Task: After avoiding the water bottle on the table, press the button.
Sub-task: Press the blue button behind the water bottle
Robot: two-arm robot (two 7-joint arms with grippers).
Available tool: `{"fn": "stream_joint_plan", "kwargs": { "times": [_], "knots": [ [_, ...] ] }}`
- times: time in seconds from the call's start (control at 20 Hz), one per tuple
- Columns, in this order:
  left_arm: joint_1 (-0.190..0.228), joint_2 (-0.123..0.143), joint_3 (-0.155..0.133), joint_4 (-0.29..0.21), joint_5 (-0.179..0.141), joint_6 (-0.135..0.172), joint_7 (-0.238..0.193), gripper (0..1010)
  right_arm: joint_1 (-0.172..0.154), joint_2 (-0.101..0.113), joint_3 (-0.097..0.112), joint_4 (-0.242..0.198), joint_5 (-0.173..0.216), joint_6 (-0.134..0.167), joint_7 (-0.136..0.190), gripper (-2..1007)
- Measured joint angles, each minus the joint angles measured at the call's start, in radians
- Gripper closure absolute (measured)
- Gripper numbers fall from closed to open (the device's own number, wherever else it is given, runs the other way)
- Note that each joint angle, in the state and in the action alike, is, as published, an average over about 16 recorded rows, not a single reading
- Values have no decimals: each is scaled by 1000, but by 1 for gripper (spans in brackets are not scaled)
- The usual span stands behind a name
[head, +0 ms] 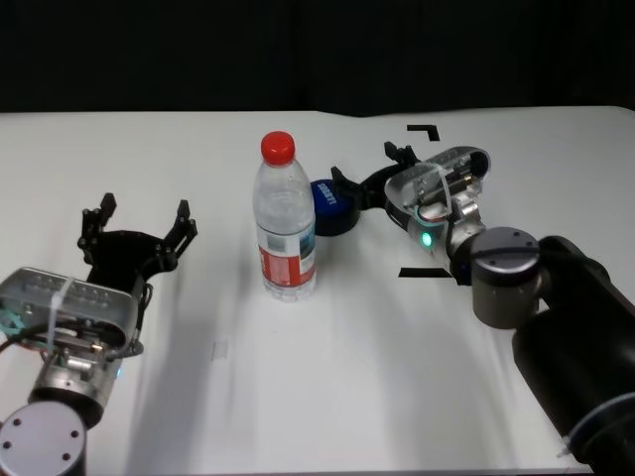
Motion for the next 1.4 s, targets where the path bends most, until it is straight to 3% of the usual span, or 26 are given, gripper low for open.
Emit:
{"fn": "stream_joint_plan", "kwargs": {
  "times": [0.6,1.4],
  "knots": [
    [0,0,0,0,0,0,0,7,27,-22,0,65,-14,6,-5,2],
    [0,0,0,0,0,0,0,7,33,-30,0,95,-30,42,-4,2]
  ]
}}
